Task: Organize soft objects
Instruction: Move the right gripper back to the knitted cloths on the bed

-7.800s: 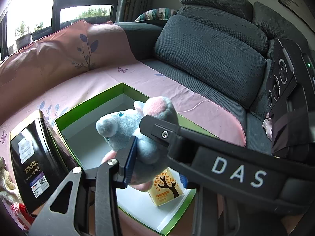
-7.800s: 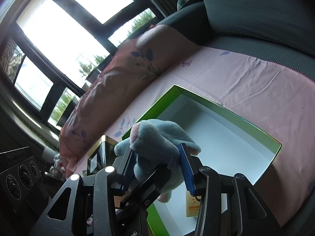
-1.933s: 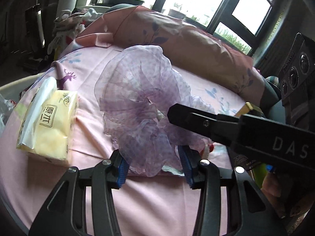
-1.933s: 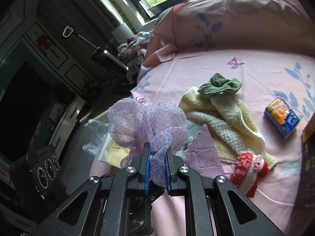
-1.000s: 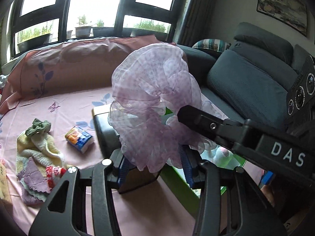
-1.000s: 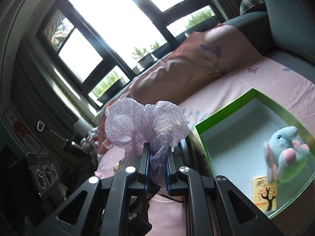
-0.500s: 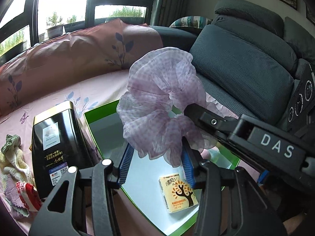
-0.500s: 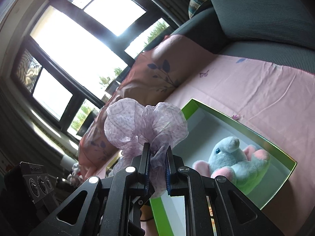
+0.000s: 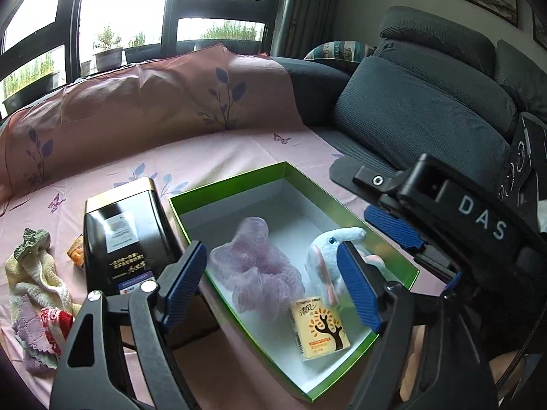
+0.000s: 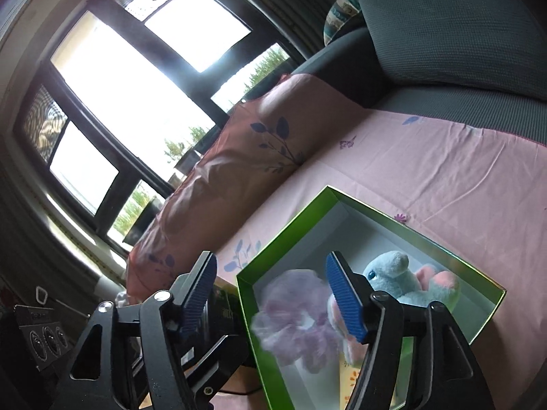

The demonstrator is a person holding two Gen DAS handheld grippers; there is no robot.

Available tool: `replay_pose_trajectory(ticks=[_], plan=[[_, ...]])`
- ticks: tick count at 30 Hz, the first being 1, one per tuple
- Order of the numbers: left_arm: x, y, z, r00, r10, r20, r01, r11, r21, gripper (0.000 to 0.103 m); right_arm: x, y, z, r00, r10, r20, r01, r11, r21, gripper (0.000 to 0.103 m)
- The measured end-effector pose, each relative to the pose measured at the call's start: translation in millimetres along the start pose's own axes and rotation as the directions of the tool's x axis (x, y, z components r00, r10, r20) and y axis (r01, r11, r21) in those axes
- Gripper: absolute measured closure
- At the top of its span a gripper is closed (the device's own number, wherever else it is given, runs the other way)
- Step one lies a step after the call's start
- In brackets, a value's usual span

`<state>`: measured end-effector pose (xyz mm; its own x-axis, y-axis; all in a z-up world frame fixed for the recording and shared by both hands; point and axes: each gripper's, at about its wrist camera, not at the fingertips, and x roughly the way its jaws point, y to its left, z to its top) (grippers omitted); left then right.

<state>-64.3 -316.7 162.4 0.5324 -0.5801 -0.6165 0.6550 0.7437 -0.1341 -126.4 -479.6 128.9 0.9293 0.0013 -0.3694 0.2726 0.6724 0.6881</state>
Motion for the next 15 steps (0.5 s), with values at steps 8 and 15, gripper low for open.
replay_pose_trajectory(ticks=[8, 15], plan=[[-46, 55, -9, 0.994, 0.094, 0.051, -0.087, 0.988, -0.126, 0.011, -15, 40, -4, 0.999, 0.042, 0.008, -0.042, 0.995, -0.089, 0.019], [-77, 135, -51, 0.962, 0.274, 0.001, -0.266, 0.934, -0.238, 0.007, -1, 100, -26, 0.983, 0.162, -0.088, -0.177, 0.964, -0.201, 0.013]])
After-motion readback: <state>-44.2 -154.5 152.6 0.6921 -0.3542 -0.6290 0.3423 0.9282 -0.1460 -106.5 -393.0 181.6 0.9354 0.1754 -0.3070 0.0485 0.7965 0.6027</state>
